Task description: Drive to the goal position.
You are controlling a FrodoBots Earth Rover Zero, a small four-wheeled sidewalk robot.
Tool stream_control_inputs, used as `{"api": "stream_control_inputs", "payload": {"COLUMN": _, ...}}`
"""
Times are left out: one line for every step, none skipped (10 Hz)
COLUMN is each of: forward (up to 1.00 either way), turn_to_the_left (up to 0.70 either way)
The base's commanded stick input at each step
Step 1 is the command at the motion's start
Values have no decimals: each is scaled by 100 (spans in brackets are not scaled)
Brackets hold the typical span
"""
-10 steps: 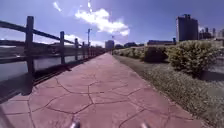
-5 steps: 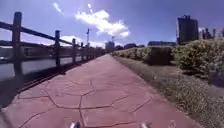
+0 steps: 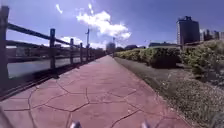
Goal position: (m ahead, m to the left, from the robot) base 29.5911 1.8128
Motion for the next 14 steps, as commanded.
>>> {"api": "stream_control_inputs", "payload": {"forward": 85, "turn_to_the_left": 0}}
{"api": "stream_control_inputs", "payload": {"forward": 85, "turn_to_the_left": 0}}
{"api": "stream_control_inputs", "payload": {"forward": 85, "turn_to_the_left": 0}}
{"api": "stream_control_inputs", "payload": {"forward": 85, "turn_to_the_left": 0}}
{"api": "stream_control_inputs", "payload": {"forward": 85, "turn_to_the_left": 0}}
{"api": "stream_control_inputs", "payload": {"forward": 85, "turn_to_the_left": 0}}
{"api": "stream_control_inputs", "payload": {"forward": 85, "turn_to_the_left": 0}}
{"api": "stream_control_inputs", "payload": {"forward": 85, "turn_to_the_left": 0}}
{"api": "stream_control_inputs", "payload": {"forward": 85, "turn_to_the_left": 0}}
{"api": "stream_control_inputs", "payload": {"forward": 85, "turn_to_the_left": 0}}
{"api": "stream_control_inputs", "payload": {"forward": 85, "turn_to_the_left": 0}}
{"api": "stream_control_inputs", "payload": {"forward": 85, "turn_to_the_left": 0}}
{"api": "stream_control_inputs", "payload": {"forward": 85, "turn_to_the_left": 0}}
{"api": "stream_control_inputs", "payload": {"forward": 85, "turn_to_the_left": 0}}
